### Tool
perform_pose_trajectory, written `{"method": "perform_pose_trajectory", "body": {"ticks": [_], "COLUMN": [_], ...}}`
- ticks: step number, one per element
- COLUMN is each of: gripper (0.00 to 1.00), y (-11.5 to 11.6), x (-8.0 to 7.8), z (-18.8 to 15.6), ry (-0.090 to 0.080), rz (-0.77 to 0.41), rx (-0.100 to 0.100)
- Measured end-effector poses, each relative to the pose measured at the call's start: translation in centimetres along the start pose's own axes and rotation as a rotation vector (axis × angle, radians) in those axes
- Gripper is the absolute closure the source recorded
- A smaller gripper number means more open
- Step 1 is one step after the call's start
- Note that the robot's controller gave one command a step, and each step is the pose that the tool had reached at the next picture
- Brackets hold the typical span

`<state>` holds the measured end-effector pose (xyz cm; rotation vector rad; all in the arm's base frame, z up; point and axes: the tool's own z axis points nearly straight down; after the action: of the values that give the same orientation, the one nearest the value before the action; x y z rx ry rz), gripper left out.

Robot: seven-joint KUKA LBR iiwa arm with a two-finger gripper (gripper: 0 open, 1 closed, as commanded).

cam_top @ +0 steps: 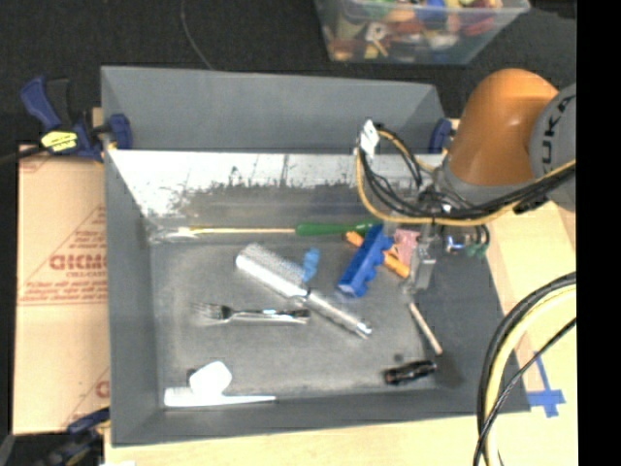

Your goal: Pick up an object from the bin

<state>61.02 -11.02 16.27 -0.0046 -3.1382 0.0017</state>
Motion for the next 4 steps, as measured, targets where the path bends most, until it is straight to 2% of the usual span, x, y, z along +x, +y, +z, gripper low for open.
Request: {"method": "perform_pose_trajectory", "body": {"ticks": [1, 2, 3, 4], "gripper": [0.00, 0.00, 0.00, 0.00], "y": [0.0, 1.5, 2.2, 2.8], "x": [-0.2, -4.5, -4.4, -4.4], "z": [-0.4, 9.3, 3.5, 6.1], "ry": [-0.008, -0.009, -0.015, -0.009], "rz": [-0.004, -0.393, -0.633, -0.730], "rx": [0.001, 0.003, 0.007, 0.006]}}
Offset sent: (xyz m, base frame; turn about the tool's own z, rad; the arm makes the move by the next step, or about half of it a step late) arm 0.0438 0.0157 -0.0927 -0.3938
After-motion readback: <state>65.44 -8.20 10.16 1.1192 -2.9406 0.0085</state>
